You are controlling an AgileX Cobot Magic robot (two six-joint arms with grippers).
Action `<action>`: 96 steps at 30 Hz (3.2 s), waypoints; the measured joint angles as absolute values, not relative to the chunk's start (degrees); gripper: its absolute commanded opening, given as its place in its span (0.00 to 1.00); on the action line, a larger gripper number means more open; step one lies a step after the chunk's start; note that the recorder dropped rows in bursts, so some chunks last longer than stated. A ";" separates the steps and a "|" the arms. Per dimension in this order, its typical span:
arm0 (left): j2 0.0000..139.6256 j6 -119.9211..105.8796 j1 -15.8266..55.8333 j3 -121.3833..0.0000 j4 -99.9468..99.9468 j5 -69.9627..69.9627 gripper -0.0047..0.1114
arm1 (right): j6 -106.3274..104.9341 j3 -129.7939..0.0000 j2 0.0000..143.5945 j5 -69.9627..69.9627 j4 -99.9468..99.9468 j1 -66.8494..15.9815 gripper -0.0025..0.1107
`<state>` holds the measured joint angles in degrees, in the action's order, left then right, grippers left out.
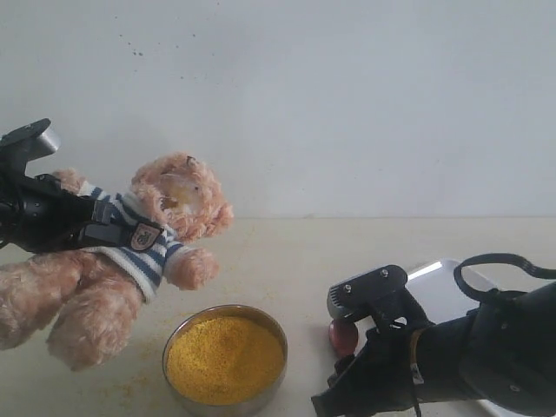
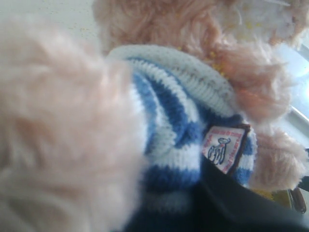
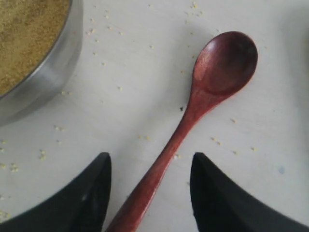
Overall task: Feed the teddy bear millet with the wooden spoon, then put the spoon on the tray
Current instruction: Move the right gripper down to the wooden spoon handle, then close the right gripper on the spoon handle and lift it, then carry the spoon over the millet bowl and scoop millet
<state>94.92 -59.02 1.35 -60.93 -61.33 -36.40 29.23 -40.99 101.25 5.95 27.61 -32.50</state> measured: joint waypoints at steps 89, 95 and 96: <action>94.92 -64.96 -4.97 -54.49 -77.32 -31.34 0.08 | -7.02 -87.41 104.94 -69.61 26.80 -57.07 0.02; 94.92 -68.38 -4.97 -54.49 -77.46 -28.75 0.08 | -7.24 -87.45 109.81 -69.61 32.68 -59.38 0.02; 94.92 -68.66 -4.97 -54.49 -77.46 -28.28 0.08 | -7.24 -87.54 110.40 -69.61 32.81 -59.38 0.02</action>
